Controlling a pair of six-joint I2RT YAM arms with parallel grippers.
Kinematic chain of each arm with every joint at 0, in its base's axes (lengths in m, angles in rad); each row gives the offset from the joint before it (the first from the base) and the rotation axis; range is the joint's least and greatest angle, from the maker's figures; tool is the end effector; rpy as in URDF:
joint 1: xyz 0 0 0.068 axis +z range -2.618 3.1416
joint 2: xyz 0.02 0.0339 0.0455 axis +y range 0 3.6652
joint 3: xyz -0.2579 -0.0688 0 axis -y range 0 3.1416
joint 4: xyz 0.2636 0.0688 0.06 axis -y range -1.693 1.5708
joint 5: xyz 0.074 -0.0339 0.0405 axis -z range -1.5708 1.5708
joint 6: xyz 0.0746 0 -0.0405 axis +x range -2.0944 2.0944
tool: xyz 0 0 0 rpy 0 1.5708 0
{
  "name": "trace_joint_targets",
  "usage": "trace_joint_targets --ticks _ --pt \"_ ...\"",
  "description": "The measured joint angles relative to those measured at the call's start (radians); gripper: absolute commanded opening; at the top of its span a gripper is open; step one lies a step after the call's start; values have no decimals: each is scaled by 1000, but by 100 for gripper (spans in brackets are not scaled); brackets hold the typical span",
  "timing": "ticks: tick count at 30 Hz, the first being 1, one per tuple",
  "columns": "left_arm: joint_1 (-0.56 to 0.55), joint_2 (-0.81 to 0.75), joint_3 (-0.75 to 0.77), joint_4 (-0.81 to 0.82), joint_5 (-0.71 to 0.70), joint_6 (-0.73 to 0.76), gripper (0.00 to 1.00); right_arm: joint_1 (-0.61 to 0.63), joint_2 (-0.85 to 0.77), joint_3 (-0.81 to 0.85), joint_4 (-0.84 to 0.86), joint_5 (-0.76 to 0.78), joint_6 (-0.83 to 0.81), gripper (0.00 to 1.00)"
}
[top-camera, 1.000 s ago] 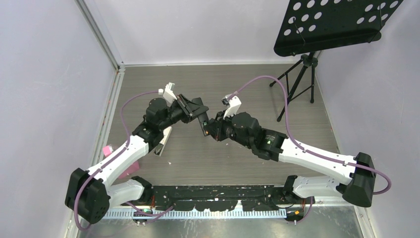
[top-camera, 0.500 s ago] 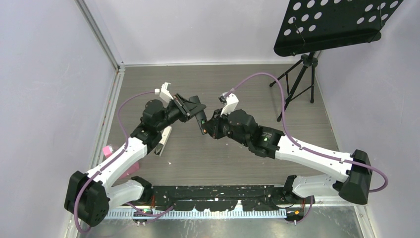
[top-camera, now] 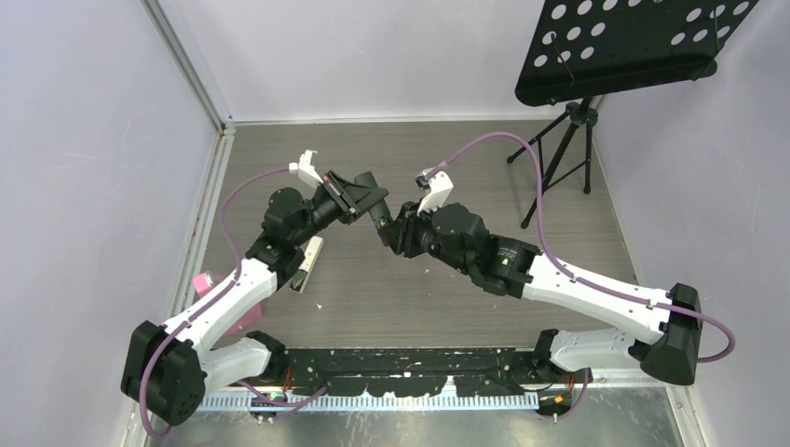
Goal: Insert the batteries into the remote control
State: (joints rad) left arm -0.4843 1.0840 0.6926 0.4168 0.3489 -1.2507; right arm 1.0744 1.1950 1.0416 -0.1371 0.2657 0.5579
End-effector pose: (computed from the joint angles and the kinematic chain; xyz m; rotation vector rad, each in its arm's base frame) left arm 0.2624 -0.1669 0.3000 -0.3648 1.7604 -1.5857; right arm 0.1767 0.2851 0.3306 -0.3083 1.9219 0.8736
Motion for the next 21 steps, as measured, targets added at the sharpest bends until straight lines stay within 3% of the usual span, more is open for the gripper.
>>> trace_joint_targets --ticks 8,21 --pt "0 0 -2 24 3 -6 0 8 -13 11 -22 14 -3 45" --pt "0 0 -2 61 -1 -8 0 18 -13 31 -24 49 -32 50"
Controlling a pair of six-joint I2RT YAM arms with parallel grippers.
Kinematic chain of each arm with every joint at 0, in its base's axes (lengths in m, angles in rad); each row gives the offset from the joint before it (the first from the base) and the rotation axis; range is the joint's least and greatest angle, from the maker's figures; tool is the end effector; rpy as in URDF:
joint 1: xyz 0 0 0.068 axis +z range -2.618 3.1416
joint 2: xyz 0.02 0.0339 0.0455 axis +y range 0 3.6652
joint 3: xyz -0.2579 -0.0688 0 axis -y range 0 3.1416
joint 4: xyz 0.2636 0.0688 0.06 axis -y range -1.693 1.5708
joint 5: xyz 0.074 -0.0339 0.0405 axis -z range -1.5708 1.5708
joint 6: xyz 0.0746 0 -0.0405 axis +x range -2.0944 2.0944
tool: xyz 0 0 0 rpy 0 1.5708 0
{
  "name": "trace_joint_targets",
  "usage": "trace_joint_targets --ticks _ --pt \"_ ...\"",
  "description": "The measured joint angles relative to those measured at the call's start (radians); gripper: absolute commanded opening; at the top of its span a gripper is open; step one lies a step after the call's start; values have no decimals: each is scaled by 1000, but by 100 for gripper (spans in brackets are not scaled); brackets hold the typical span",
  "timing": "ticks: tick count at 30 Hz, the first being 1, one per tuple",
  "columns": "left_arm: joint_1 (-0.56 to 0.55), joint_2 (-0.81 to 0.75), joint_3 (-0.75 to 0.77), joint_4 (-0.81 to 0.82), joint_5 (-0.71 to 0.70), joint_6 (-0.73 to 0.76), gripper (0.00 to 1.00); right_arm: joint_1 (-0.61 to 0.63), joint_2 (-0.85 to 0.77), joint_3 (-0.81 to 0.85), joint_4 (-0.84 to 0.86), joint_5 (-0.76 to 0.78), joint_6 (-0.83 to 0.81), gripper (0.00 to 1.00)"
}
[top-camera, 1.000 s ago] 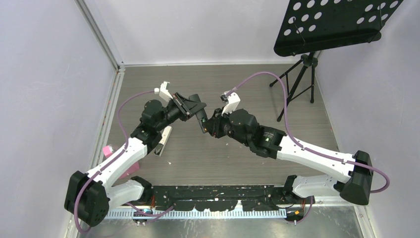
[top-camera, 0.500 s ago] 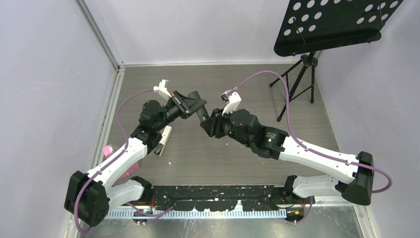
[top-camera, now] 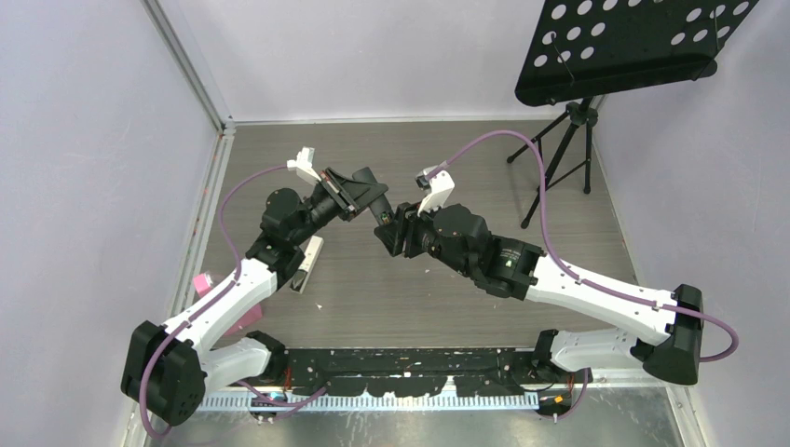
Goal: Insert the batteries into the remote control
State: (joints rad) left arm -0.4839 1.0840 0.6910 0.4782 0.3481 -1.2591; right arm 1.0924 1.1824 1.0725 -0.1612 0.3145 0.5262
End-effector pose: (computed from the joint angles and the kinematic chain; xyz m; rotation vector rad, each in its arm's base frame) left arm 0.2621 -0.1665 0.3082 -0.3418 1.7001 -1.6122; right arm 0.1727 0.2828 0.3441 -0.3108 1.8879 0.8371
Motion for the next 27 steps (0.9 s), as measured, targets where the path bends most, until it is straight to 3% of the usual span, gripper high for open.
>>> trace_joint_targets --ticks 8,13,27 --pt "0 0 0 10 -5 -18 0 2 6 16 -5 26 -34 48" --pt "1 0 0 12 -6 -18 0 4 8 18 -3 28 -51 53" --pt "3 0 0 12 -7 -20 0 6 8 18 4 22 -95 56"
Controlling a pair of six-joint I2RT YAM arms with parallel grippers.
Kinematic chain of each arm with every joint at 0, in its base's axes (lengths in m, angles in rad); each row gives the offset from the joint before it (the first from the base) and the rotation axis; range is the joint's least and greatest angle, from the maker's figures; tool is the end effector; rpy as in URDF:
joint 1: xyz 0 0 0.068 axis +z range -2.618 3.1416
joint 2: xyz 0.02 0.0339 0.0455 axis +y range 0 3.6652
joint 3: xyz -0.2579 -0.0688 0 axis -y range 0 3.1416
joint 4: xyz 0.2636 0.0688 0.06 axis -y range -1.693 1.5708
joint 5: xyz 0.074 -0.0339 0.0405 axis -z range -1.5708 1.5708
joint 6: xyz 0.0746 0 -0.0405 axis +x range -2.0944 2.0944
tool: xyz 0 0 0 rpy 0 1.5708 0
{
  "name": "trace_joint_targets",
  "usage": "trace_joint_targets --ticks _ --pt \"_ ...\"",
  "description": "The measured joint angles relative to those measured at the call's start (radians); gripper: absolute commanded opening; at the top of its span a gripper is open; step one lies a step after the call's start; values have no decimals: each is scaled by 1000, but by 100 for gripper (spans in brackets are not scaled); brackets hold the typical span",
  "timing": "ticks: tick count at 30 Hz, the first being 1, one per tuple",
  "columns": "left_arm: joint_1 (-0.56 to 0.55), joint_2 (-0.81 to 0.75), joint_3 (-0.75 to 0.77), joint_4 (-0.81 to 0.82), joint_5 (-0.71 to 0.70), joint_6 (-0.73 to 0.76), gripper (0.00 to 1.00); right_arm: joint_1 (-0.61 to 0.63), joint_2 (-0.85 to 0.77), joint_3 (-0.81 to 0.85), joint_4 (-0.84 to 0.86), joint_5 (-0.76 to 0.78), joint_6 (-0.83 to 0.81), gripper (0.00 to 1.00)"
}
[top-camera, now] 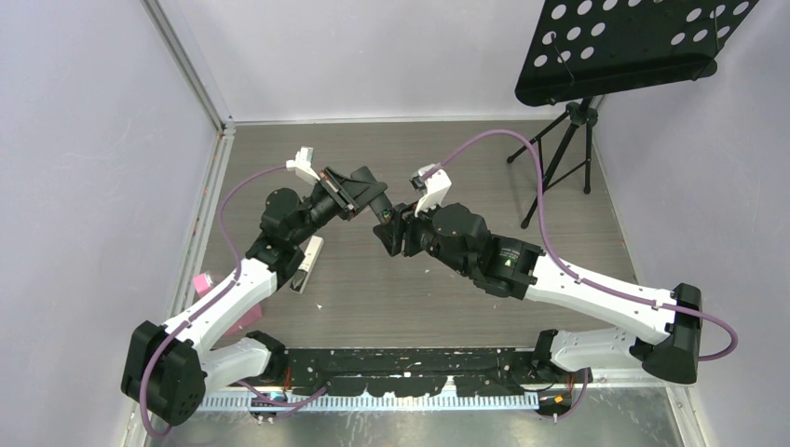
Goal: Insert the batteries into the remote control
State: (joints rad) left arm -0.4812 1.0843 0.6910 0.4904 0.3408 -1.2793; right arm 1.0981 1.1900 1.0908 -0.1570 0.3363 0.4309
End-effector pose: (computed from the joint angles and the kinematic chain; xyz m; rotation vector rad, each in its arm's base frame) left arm 0.2628 -0.1654 0.3099 -0.3620 1.6851 -1.6244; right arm 0.1731 0.2845 0.3499 -0.3800 1.8432 0.7682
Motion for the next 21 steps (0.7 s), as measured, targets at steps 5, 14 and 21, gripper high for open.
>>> trace_joint_targets --ticks 5,14,21 --pt "4 0 0 4 1 -3 0 0 -1 0 11 -1 -15 58" --pt "5 0 0 60 5 -27 0 0 2 61 -48 -3 -39 55" --pt "5 0 -5 139 12 -48 0 0 20 151 -148 -23 -104 57"
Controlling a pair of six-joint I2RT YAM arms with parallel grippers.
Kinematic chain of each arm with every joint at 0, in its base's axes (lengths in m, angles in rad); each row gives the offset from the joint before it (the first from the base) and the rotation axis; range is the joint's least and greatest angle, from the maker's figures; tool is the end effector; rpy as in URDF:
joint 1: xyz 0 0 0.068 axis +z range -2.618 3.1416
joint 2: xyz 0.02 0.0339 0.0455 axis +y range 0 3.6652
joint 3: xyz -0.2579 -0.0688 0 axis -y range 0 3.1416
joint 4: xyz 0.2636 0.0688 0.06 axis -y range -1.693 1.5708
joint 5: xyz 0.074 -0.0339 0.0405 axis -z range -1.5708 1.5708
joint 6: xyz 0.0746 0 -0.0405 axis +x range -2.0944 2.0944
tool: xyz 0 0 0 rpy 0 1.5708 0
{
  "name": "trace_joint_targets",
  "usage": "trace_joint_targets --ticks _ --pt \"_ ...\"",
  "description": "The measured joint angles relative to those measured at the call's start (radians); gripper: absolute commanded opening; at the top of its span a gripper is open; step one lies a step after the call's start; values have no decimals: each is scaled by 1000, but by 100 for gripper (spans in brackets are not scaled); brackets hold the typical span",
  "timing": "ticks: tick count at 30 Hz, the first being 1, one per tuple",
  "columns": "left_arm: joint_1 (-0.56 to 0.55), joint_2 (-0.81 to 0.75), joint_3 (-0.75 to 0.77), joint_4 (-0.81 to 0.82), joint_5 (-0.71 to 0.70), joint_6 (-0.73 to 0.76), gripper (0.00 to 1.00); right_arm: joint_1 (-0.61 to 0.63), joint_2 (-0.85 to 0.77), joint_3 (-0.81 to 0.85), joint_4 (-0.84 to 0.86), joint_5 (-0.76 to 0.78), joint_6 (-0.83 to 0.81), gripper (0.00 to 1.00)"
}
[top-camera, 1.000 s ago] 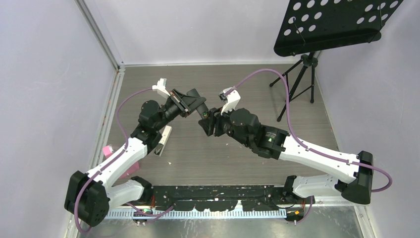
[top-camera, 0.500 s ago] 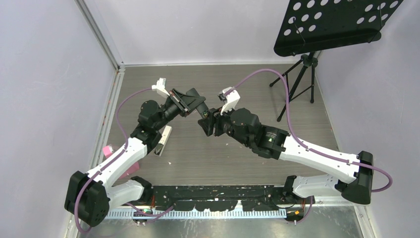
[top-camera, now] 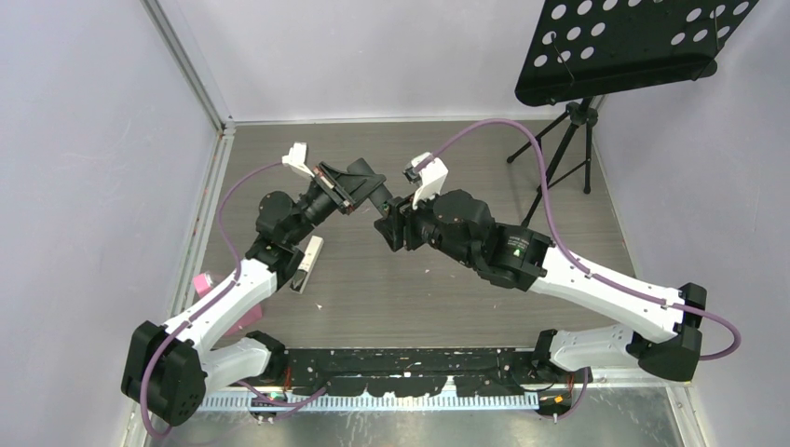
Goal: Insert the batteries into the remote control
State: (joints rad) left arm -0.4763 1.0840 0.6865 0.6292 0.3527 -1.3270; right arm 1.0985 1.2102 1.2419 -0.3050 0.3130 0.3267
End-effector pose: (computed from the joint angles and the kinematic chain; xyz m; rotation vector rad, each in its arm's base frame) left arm 0.2599 -0.1631 0.3278 -0.3218 1.5563 -1.7078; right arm 0.1707 0.2836 0.3840 -0.4984 1.8233 0.7063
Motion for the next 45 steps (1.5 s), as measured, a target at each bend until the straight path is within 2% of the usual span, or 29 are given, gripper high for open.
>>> trace_joint_targets --ticks 15,27,33,42,45 --pt "7 0 -20 49 -4 -5 0 0 19 75 -124 7 -51 56" --pt "8 -9 -20 64 17 -26 0 -10 -33 66 -117 34 -76 55" --pt "8 -20 -20 69 30 -26 0 -16 -27 67 -102 45 -117 44" --pt "12 -24 -20 45 32 -26 0 -16 -13 68 -75 29 -138 49" --pt "12 -27 -20 40 32 -25 0 -16 -13 69 -67 25 -141 46"
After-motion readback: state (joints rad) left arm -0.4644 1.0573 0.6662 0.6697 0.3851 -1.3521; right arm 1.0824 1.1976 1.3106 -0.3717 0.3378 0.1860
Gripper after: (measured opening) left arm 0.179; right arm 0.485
